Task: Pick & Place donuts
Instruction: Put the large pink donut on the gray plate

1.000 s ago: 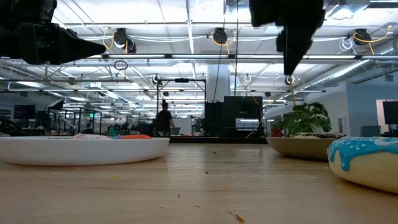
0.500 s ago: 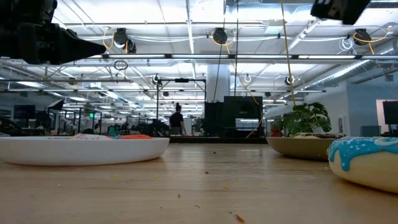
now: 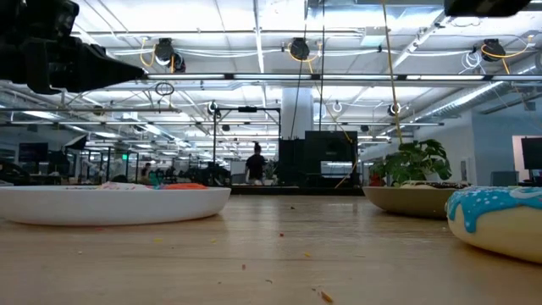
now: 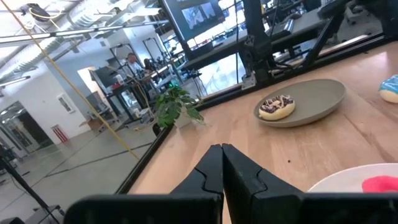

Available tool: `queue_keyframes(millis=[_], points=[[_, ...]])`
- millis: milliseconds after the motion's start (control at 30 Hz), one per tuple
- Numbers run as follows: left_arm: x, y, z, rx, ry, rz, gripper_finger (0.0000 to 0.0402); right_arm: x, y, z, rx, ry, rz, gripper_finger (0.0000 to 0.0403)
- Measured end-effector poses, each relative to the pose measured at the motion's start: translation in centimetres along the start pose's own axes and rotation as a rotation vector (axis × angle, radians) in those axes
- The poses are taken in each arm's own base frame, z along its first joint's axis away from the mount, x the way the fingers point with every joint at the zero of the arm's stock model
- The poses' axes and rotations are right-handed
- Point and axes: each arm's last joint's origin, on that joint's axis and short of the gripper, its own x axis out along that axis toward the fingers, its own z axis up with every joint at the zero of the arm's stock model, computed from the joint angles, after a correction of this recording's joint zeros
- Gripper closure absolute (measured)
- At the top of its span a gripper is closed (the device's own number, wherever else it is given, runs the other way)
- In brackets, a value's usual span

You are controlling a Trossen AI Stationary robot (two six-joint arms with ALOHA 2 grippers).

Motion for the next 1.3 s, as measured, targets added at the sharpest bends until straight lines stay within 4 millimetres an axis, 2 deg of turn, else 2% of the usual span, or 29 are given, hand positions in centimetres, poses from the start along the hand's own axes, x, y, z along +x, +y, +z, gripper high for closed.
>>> queue_keyframes(millis=[133, 267, 600, 800, 1000, 1133, 1300], points=[[0.0, 0.0, 0.0, -0.001, 0.003, -0.002, 0.0396, -0.9, 1.7, 0.4, -0.061, -0.025, 0.032, 0.0403], [0.0, 0.0, -0.1, 0.002, 0.008, -0.004, 0.0396, -1.1, 2.8, -0.2, -0.076, -0.043, 0.058, 0.0403], [0.0, -0.1, -0.1, 0.004, 0.012, -0.006, 0.0396, -0.6, 3.3, -0.8, -0.062, 0.005, 0.093, 0.0403], [0.0, -0.1, -0.1, 0.004, 0.012, -0.006, 0.0396, 1.4, 3.5, -2.3, -0.035, 0.098, 0.092, 0.0403], [0.0, -0.1, -0.1, -0.010, 0.013, -0.006, 0.0396, 3.6, 3.0, -2.9, 0.024, 0.138, 0.097, 0.0398], [0.0, -0.1, -0.1, -0.011, 0.013, -0.006, 0.0396, 4.4, 3.0, -3.2, 0.023, 0.135, 0.111, 0.0361], [0.0, -0.1, -0.1, -0.012, 0.013, -0.006, 0.0396, 4.6, 3.3, -3.3, -0.056, 0.106, 0.122, 0.0275]])
